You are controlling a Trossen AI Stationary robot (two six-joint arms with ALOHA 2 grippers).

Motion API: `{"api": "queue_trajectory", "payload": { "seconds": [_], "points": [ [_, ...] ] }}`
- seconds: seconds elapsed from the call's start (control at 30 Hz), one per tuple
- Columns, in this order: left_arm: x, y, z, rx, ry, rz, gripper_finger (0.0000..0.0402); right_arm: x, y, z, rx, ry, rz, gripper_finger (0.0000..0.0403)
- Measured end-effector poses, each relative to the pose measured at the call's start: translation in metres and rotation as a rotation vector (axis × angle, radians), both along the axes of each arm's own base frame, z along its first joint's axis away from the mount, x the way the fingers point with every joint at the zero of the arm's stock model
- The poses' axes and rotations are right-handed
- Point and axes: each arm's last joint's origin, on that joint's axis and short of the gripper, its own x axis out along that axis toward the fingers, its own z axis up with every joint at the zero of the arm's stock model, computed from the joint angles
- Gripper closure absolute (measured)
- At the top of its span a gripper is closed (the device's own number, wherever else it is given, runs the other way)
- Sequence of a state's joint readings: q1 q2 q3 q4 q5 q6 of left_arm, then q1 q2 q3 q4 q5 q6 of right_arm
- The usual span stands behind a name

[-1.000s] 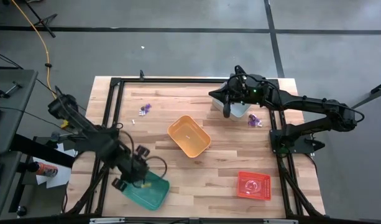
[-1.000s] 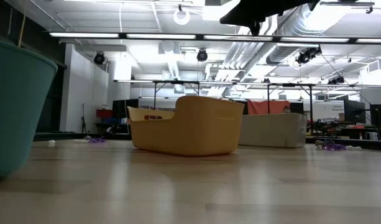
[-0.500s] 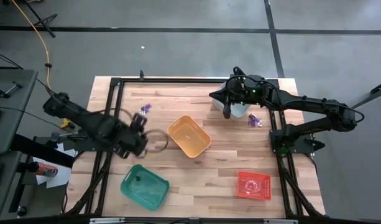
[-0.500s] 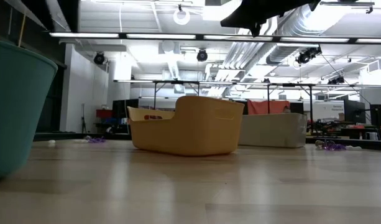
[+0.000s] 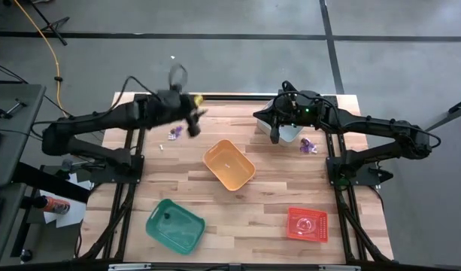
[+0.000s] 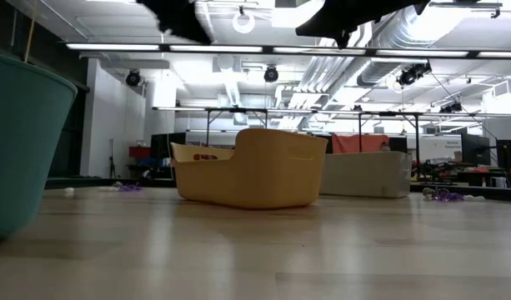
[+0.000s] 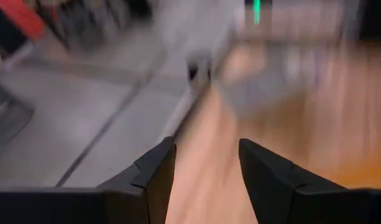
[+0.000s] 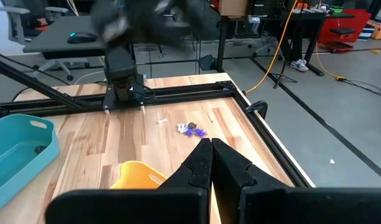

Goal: Sort Halloween decoration
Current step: Put the purple witch hat toy into the white bin

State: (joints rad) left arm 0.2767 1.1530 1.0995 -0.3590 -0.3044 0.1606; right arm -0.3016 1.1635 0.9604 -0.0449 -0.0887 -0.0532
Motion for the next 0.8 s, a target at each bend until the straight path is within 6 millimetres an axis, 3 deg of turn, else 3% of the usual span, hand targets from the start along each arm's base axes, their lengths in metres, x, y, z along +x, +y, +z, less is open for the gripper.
{"api": "queue_trajectory", "payload": {
  "seconds": [0.13, 0.23, 0.4, 0.6, 0.8],
  "points": [
    [0.008, 0.021, 0.015, -0.054, -0.382, -0.103, 0.0234, -0.002, 0.001, 0.004, -0.010, -0.020, 0.002, 0.0401],
    [0.012, 0.023, 0.018, -0.126, -0.499, -0.224, 0.0234, -0.002, 0.001, 0.006, -0.011, -0.043, 0.000, 0.0401],
    [0.013, 0.015, -0.001, -0.242, -0.511, -0.337, 0.0260, -0.001, 0.002, 0.014, 0.012, -0.127, 0.026, 0.0401],
    [-0.006, -0.001, -0.024, -0.268, -0.559, -0.372, 0.0385, 0.000, 0.005, 0.021, 0.012, -0.205, 0.127, 0.0401],
    [-0.028, -0.006, -0.033, -0.245, -0.713, -0.332, 0.0398, 0.000, 0.005, 0.022, 0.015, -0.208, 0.133, 0.0401]
  ]
}}
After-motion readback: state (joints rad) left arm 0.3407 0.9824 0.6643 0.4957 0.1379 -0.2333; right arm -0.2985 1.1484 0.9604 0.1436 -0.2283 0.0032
